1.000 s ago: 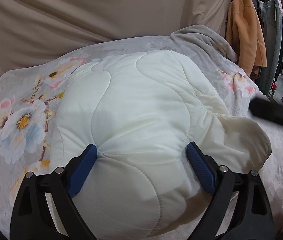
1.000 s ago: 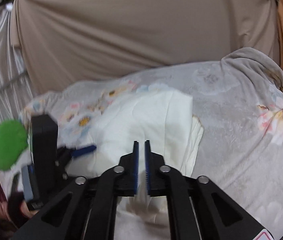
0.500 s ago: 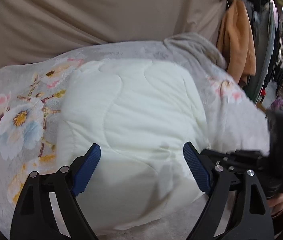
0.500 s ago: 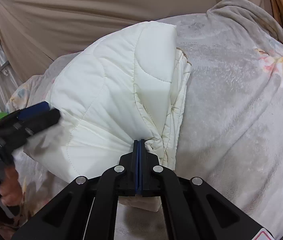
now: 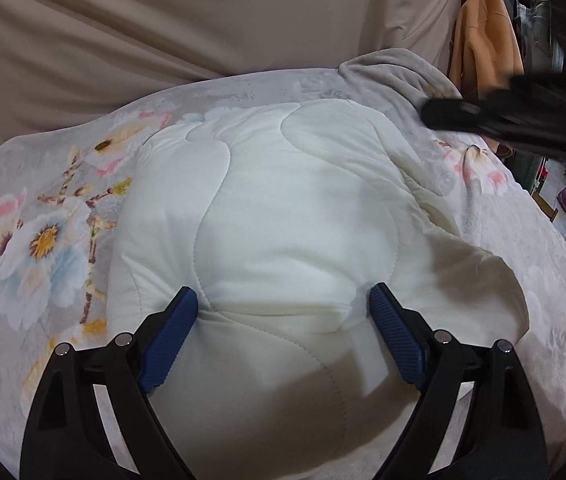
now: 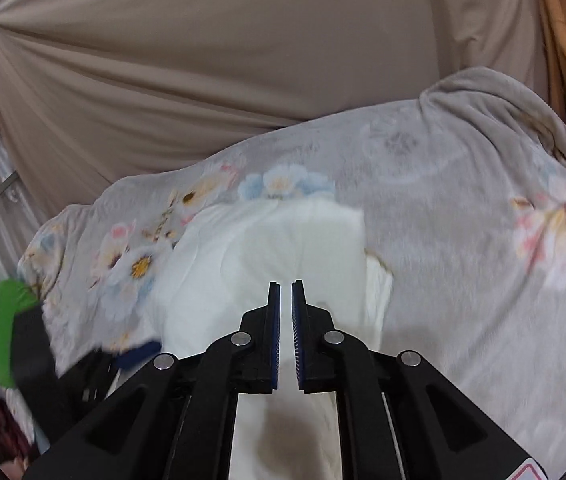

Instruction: Fold large clothes

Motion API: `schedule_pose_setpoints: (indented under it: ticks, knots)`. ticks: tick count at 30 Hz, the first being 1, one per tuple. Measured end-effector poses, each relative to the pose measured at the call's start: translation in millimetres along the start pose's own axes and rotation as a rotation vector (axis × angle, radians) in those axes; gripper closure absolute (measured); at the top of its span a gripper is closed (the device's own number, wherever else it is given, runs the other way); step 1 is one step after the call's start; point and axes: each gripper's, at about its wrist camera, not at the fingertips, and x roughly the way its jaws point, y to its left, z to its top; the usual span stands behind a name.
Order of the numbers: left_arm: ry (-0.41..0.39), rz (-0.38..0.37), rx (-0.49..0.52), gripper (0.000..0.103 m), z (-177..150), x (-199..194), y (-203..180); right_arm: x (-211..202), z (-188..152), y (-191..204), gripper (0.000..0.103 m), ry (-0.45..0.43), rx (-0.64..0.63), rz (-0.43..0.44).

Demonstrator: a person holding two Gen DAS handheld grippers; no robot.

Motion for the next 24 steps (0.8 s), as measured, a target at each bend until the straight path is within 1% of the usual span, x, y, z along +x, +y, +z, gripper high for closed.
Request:
schedule_pose_setpoints:
  ticks: [2,4,5,7,11,14,16,17,18,19,20,22,24]
  knots:
    - [0.001,-0.005,-0.004,0.018,0,0,2,32,10,-2,0.096,0.048,0.02,-0.031]
    - [-0.004,-0.009,-0.002,0.018,1,0,2,72,11,-11,0.099,0.105,0.038,-0.091]
    - [-0.01,-0.011,-0.002,0.018,1,-1,1,86,9,-17,0.103,0.127,0.042,-0.101]
    - [-0.027,-0.027,0.011,0.018,1,-2,-1,111,-3,-30,0.103,0.159,0.066,-0.091]
    - [-0.033,-0.012,0.037,0.017,1,0,-10,123,-14,-41,0.103,0.166,0.102,-0.059]
    - [-0.028,-0.001,0.038,0.017,1,1,-12,123,-13,-39,0.103,0.178,0.097,-0.065]
    - [-0.011,-0.002,0.019,0.017,3,-2,-7,114,-10,-36,0.103,0.168,0.089,-0.075]
    - [-0.004,-0.009,0.009,0.017,4,-4,-5,102,-9,-33,0.102,0.151,0.087,-0.081]
    - [0.0,-0.02,0.001,0.017,4,-5,-1,85,-7,-29,0.098,0.123,0.078,-0.076]
    - [0.004,-0.026,-0.007,0.017,4,-7,3,66,-8,-25,0.094,0.097,0.062,-0.049]
    - [0.006,-0.028,-0.008,0.018,3,-8,5,42,-11,-20,0.092,0.073,0.035,-0.025]
    - [0.002,-0.031,-0.014,0.018,2,-13,8,6,-24,-13,0.092,0.055,-0.028,-0.023]
    - [-0.001,-0.042,-0.019,0.018,1,-18,9,-25,-46,-7,0.092,0.053,-0.089,-0.029]
